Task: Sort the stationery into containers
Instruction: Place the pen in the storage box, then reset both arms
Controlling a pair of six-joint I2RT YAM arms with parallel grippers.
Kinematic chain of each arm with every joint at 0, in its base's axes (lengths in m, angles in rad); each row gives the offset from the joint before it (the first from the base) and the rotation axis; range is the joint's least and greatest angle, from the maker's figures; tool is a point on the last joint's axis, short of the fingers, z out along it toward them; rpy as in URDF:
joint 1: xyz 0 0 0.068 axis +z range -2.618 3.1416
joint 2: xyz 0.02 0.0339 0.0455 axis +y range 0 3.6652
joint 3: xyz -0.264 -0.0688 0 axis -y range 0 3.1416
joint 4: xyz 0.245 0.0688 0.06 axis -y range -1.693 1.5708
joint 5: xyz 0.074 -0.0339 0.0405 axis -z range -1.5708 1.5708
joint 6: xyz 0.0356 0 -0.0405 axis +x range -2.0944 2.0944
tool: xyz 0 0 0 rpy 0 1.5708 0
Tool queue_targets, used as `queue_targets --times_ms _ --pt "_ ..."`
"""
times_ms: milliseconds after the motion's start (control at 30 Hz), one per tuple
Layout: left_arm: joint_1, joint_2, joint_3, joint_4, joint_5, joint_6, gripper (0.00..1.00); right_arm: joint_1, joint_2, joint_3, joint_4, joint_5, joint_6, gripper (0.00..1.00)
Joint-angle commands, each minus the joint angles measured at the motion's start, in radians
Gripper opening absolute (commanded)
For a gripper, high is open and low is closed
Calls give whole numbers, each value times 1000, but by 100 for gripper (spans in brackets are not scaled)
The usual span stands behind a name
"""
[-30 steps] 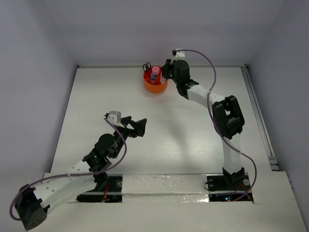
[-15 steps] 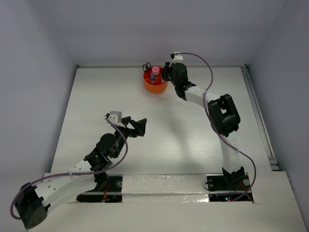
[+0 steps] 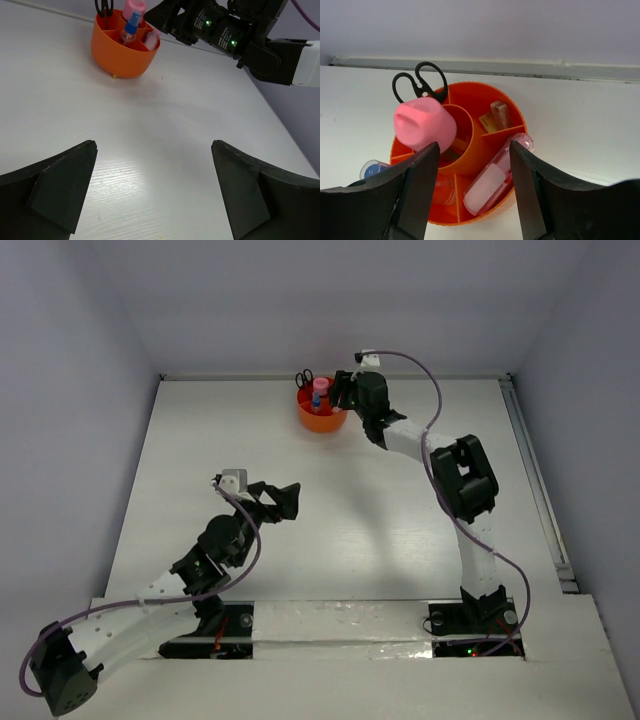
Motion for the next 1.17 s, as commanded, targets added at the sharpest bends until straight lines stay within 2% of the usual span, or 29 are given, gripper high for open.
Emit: queue_targets --times_ms 0,200,333,400,433,467,567,600,667,700,800,833,967,1133 --pt "-6 -25 81 -24 -50 -29 99 -6 -90 2 -6 20 22 65" --pt "-6 -38 140 -89 -46 -63 99 -6 -192 -56 -28 31 27 66" --pt "-6 -47 204 -138 -27 -85 99 -6 -343 -159 -40 17 36 68" --pt "-6 -56 256 -179 -9 -95 99 -6 -468 -265 -51 6 67 70" --pt "-6 -61 275 -196 3 -95 99 -6 -514 -302 -62 2 73 83" --pt "-6 -70 298 -214 22 -95 99 -6 -612 -337 -71 -4 76 100" --pt "-6 -94 397 -305 30 -82 99 -6 -779 -477 -129 -38 93 100" --pt "-6 -102 446 -349 28 -71 99 -6 -908 -550 -146 -79 98 100" --pt "-6 -128 497 -395 17 -28 99 -6 -1048 -615 -164 -118 102 100" --pt "-6 -139 547 -444 10 -13 99 -6 -1188 -642 -190 -126 104 100" --pt "-6 -183 624 -516 -41 56 99 -6 -1385 -718 -265 -62 96 100" --pt "-6 -194 629 -521 -53 75 99 -6 -1497 -730 -281 -46 96 100" --pt "-6 -232 634 -553 -138 119 99 -6 -1663 -784 -361 55 81 100" --pt "-6 -214 605 -555 -141 124 99 -6 -1665 -788 -445 121 64 100"
